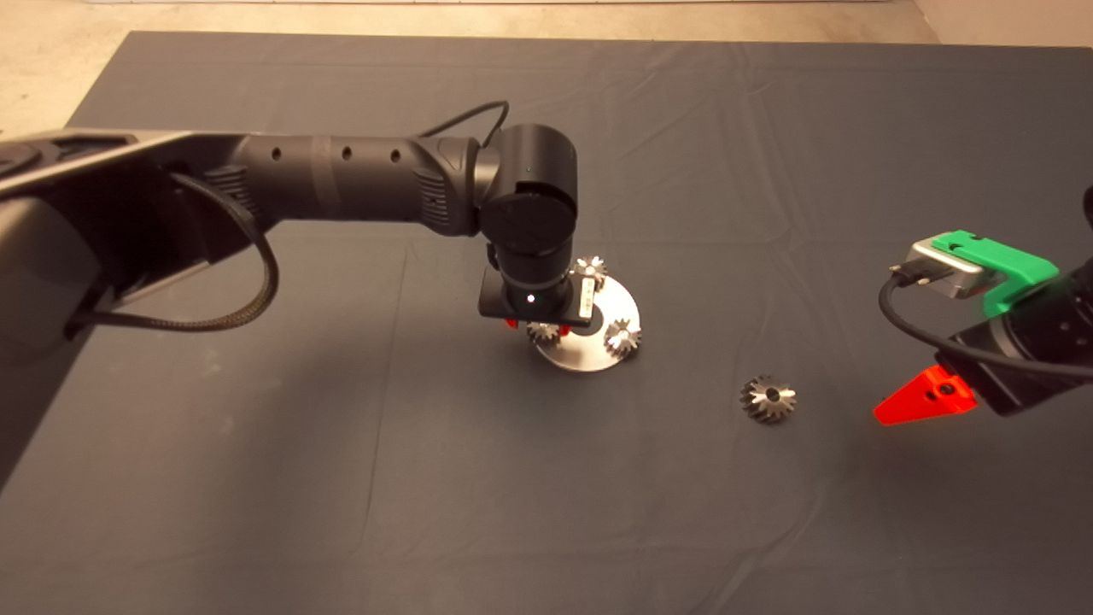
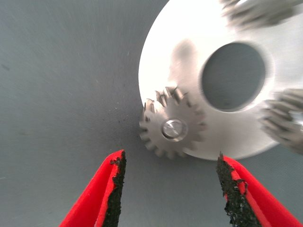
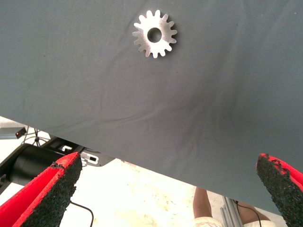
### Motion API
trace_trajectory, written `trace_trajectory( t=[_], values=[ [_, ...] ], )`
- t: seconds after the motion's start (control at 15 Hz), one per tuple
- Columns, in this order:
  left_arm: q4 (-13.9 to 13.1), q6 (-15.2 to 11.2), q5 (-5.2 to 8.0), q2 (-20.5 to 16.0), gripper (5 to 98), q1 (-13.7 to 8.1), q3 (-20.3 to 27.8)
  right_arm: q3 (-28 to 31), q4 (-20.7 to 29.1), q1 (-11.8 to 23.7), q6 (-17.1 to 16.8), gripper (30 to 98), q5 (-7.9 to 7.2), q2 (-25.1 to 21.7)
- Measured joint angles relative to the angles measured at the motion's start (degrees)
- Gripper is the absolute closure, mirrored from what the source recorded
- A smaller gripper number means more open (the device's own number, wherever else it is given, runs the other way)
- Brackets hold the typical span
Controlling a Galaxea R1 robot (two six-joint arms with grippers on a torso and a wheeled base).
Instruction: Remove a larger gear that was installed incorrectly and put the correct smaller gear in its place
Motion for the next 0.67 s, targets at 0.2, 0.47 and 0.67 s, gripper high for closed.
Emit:
trace_trajectory(
  t=[0.2,0.47,0.67],
  values=[
    [-0.7,-0.1,-0.02,-0.1,50.0,-0.4,1.9,0.0,0.0,0.0,0.0,30.8,-0.04,0.0],
    [-2.2,-1.6,-0.09,-4.4,42.8,-5.1,8.7,0.0,0.0,0.0,0.0,30.8,-0.02,0.0],
    [-6.2,-2.6,0.20,-8.3,39.9,-10.3,12.2,0.0,0.0,0.0,0.0,30.8,0.05,0.0]
  ],
)
